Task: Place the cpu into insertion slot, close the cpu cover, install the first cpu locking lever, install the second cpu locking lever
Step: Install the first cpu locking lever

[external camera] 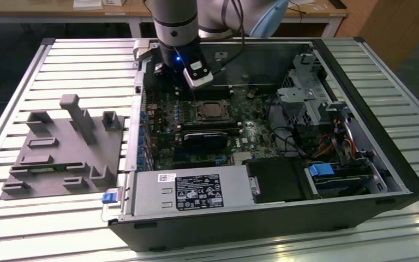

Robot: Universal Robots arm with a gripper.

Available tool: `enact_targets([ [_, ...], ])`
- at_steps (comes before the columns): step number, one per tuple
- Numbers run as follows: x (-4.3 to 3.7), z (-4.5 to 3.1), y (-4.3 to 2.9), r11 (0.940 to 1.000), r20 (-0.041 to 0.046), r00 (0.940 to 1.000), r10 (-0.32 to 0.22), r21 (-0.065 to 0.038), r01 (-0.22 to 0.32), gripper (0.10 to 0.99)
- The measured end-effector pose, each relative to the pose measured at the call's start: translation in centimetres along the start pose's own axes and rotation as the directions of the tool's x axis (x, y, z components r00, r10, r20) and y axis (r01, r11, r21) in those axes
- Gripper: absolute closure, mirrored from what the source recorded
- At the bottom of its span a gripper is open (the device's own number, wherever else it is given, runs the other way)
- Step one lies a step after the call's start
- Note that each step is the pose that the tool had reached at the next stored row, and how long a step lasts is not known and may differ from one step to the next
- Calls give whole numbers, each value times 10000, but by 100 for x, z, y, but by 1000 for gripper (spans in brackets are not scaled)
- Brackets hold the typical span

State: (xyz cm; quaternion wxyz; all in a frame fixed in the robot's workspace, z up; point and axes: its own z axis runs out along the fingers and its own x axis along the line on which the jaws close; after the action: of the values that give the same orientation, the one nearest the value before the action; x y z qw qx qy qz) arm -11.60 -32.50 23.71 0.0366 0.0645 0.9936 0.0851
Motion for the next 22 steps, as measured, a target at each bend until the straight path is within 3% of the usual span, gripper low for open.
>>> enact_targets([
  [3,16,0,-2,9988,-60,10000,35,-483,-38,984],
  [5,24,-1,-3,9974,-92,9999,53,-718,-59,984],
  [6,25,0,-3,9970,-97,9999,56,-769,-64,984],
  [22,-18,3,2,9970,-98,9999,56,-770,-64,984],
])
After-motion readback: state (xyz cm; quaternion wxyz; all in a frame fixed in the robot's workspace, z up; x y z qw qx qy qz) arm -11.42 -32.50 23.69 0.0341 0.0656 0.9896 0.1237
